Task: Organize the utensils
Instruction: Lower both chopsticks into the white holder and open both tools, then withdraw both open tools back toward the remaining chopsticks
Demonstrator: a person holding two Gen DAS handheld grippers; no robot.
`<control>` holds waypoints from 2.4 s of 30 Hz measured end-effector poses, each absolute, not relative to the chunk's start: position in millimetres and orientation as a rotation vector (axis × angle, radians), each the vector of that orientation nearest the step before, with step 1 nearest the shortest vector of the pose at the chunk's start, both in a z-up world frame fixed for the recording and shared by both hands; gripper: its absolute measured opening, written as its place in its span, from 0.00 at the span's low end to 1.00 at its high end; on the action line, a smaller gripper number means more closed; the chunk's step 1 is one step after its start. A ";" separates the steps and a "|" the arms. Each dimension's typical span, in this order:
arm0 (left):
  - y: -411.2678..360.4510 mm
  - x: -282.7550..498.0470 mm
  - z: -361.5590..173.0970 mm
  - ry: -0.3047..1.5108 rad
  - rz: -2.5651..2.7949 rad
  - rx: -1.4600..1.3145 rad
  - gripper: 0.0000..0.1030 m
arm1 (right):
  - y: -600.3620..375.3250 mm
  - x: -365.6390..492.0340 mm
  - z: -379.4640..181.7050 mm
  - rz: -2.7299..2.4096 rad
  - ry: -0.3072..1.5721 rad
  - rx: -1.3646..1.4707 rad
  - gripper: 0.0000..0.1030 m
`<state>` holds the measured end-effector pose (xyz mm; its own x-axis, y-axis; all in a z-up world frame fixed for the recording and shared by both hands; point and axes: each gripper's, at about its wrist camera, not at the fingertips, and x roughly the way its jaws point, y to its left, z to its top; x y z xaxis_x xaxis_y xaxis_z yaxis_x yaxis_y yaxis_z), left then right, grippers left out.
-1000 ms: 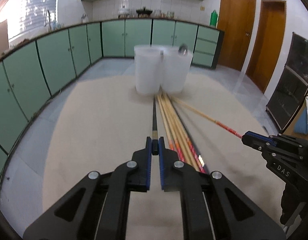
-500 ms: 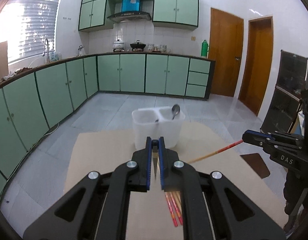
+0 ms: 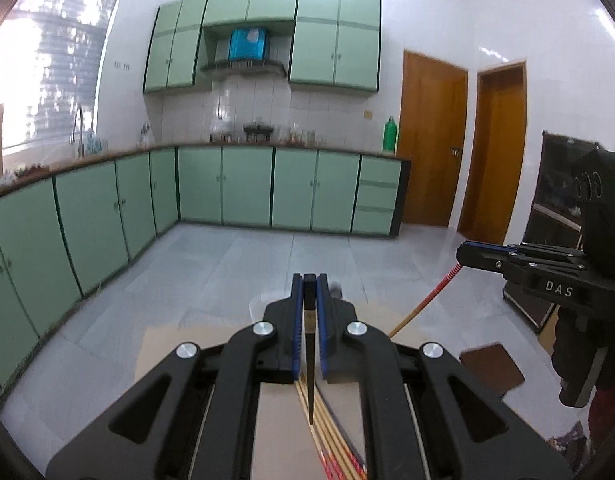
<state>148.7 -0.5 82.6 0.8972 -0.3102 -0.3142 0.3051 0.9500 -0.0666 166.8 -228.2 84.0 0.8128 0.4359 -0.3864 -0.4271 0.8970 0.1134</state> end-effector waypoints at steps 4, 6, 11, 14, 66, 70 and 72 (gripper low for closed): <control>-7.1 163.9 117.9 0.230 -0.311 -0.007 0.06 | -228.4 185.3 116.6 0.451 0.359 0.013 0.05; -14.8 177.1 133.0 0.180 -0.301 0.013 0.06 | -225.2 196.8 121.9 0.444 0.355 0.006 0.05; -34.6 229.2 135.0 0.158 -0.281 0.032 0.06 | -216.5 240.8 113.9 0.410 0.386 -0.006 0.05; -43.0 260.1 114.7 0.200 -0.256 0.040 0.06 | -212.2 262.8 96.7 0.401 0.430 -0.004 0.05; 19.7 123.3 -100.9 0.724 -0.167 -0.028 0.82 | -215.1 120.3 -96.8 0.162 0.644 0.069 0.94; 20.4 114.9 -125.6 0.797 -0.154 -0.025 0.82 | -201.9 107.4 -131.9 0.180 0.738 0.064 0.92; 22.4 109.2 -136.4 0.829 -0.145 -0.019 0.82 | -193.8 100.0 -145.4 0.189 0.776 0.052 0.89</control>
